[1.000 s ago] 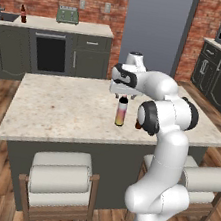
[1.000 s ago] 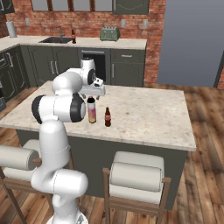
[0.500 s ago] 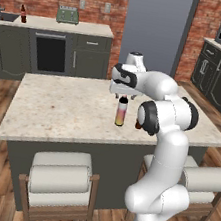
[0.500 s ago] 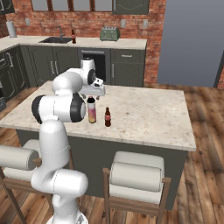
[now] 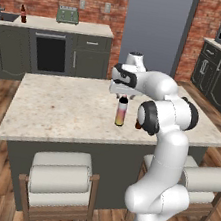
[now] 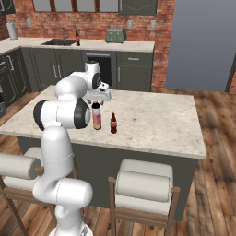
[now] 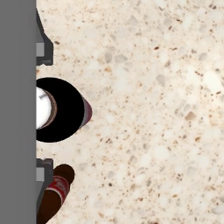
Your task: Place the large bottle from the dining counter next to the other large bottle outside the sink, and place the small bottle from the dining counter next to the other small bottle inside the sink.
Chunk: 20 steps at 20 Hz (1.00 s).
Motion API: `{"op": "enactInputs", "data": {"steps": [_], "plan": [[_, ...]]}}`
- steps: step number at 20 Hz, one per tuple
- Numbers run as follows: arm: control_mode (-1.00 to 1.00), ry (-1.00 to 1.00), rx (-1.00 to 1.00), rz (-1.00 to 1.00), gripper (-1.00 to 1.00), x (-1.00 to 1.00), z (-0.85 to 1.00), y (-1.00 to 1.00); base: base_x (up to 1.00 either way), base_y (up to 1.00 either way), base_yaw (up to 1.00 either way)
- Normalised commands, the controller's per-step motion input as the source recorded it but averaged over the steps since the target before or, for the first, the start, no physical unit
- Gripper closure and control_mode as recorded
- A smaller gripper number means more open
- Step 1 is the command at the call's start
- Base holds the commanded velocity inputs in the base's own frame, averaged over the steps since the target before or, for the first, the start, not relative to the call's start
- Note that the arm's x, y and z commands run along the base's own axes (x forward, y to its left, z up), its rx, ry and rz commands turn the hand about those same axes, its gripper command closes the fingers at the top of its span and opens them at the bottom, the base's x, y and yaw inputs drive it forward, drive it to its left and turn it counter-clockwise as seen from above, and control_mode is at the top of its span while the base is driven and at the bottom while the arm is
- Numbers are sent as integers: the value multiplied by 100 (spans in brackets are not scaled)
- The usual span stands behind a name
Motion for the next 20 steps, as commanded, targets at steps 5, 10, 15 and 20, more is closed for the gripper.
{"op": "enactInputs", "data": {"steps": [5,10,15,20], "plan": [[-100,0,0,0,100,0,0,0,0,0,0],[-100,0,0,0,100,0,0,0,0,0,0],[-100,-1,0,0,100,-12,13,0,0,0,0],[-100,-6,0,0,100,-44,51,0,0,0,0]]}}
